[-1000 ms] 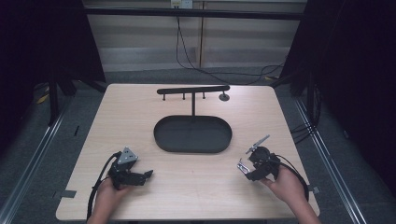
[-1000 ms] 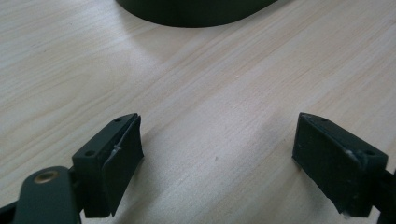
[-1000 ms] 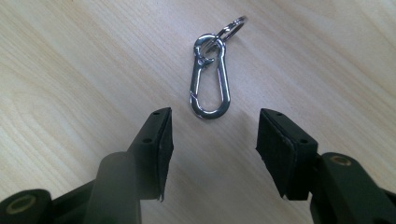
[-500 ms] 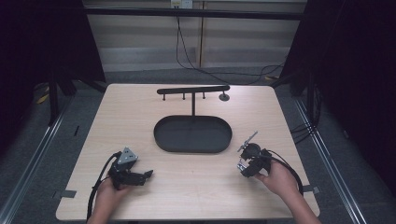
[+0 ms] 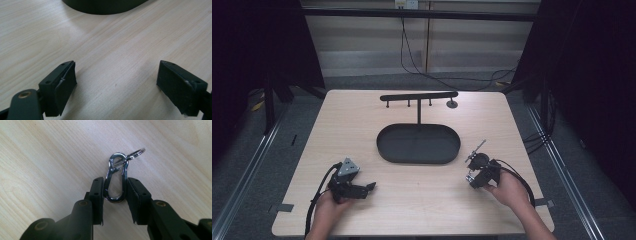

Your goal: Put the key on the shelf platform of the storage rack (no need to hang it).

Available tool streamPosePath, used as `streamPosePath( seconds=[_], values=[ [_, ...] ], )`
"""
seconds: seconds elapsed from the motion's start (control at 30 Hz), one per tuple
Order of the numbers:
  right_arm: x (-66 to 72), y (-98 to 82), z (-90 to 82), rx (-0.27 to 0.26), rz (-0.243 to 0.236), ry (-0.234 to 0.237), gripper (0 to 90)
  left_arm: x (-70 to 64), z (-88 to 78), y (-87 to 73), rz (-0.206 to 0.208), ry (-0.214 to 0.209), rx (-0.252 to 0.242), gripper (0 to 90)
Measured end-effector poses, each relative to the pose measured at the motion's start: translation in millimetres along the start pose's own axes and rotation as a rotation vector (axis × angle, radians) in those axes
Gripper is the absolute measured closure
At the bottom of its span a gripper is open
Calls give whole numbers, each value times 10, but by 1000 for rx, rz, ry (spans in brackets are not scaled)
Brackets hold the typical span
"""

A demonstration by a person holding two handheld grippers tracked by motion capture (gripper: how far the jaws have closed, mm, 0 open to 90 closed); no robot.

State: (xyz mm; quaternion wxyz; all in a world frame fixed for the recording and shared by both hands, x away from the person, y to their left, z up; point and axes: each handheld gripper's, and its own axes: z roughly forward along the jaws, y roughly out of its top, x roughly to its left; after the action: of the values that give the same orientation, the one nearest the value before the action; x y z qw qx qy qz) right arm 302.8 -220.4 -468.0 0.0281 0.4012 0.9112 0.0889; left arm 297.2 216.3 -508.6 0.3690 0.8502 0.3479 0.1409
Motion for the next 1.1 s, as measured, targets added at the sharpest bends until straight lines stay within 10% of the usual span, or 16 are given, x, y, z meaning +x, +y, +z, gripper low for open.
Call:
streamPosePath(
  seconds=[1.1],
  values=[
    [-58, 176, -501, -91, 4, -7, 676, 0, 0, 0, 0, 0, 0, 154]
  ],
)
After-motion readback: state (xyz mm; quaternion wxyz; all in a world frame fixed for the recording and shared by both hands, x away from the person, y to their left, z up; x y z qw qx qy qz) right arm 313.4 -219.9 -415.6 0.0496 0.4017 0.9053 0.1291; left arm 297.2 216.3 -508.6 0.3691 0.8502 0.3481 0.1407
